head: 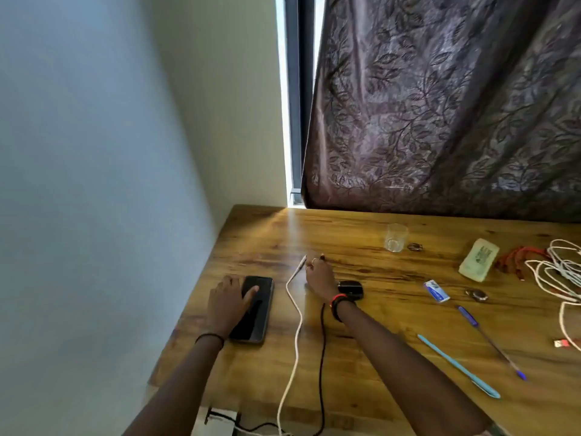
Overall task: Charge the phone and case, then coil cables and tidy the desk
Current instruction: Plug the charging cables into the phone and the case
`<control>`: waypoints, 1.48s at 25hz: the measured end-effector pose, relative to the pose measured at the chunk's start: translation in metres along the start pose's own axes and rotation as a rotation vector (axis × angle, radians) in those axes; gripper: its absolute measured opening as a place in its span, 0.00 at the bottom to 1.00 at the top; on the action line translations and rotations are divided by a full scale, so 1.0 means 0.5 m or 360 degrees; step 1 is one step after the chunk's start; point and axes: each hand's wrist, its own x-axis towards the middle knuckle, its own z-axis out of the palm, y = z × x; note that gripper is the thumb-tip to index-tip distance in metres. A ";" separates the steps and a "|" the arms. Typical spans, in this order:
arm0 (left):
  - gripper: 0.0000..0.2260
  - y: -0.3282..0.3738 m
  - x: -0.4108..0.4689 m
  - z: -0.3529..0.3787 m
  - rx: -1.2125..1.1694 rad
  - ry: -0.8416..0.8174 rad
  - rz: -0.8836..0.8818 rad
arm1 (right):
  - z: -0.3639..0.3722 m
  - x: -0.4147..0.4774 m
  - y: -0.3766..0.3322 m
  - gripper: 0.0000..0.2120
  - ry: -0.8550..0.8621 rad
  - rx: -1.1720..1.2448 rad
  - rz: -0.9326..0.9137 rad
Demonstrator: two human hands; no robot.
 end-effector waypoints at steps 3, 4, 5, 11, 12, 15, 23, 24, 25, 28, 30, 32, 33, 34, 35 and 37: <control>0.39 -0.009 0.011 0.022 -0.0061 -0.0313 -0.0286 | 0.043 0.042 0.003 0.15 -0.0020 0.0009 0.0198; 0.42 -0.010 0.017 0.025 -0.0141 -0.0417 -0.0353 | 0.055 0.055 0.001 0.14 -0.0021 0.0012 0.0274; 0.43 -0.006 0.024 0.026 -0.0191 -0.0493 -0.0379 | 0.070 0.073 0.002 0.15 0.0010 0.0022 0.0313; 0.45 0.000 0.063 0.024 -0.0318 -0.0797 -0.0520 | 0.105 0.123 0.000 0.14 0.0107 0.0076 0.0486; 0.47 -0.005 0.069 0.028 -0.0326 -0.0839 -0.0513 | 0.104 0.123 -0.002 0.09 0.0086 0.0067 0.0510; 0.40 -0.008 0.072 0.017 -0.0364 -0.0915 -0.0454 | 0.101 0.134 0.004 0.06 0.0038 0.0116 0.0550; 0.29 -0.005 0.059 0.010 -0.1209 -0.0838 -0.0618 | 0.086 0.113 0.000 0.08 0.0086 0.1177 0.0867; 0.27 -0.009 0.062 0.008 -0.1235 -0.0834 -0.0612 | 0.080 0.108 -0.003 0.06 0.0089 0.1213 0.0884; 0.25 -0.012 0.065 0.005 -0.1248 -0.0825 -0.0594 | 0.077 0.107 -0.004 0.04 0.0095 0.1241 0.0894; 0.19 -0.020 0.081 -0.006 -0.1329 -0.0814 -0.0562 | 0.063 0.106 -0.012 0.02 0.0107 0.1225 0.0894; 0.15 -0.026 0.099 -0.016 -0.1426 -0.0784 -0.0595 | 0.054 0.108 -0.016 0.07 0.0127 0.1190 0.0837; 0.12 -0.035 0.124 -0.025 -0.1528 -0.0731 -0.0664 | 0.045 0.106 -0.025 0.10 0.0132 0.1238 0.0780; 0.13 -0.039 0.138 -0.028 -0.1600 -0.0701 -0.0712 | 0.040 0.103 -0.031 0.10 0.0127 0.1272 0.0766; 0.14 -0.042 0.150 -0.031 -0.1710 -0.0684 -0.0774 | 0.034 0.100 -0.039 0.10 0.0119 0.1296 0.0750; 0.15 -0.041 0.159 -0.036 -0.1864 -0.0681 -0.0846 | 0.028 0.095 -0.048 0.09 0.0104 0.1314 0.0725; 0.15 -0.036 0.180 -0.047 -0.2172 -0.0695 -0.1001 | 0.015 0.084 -0.069 0.09 0.0050 0.1359 0.0657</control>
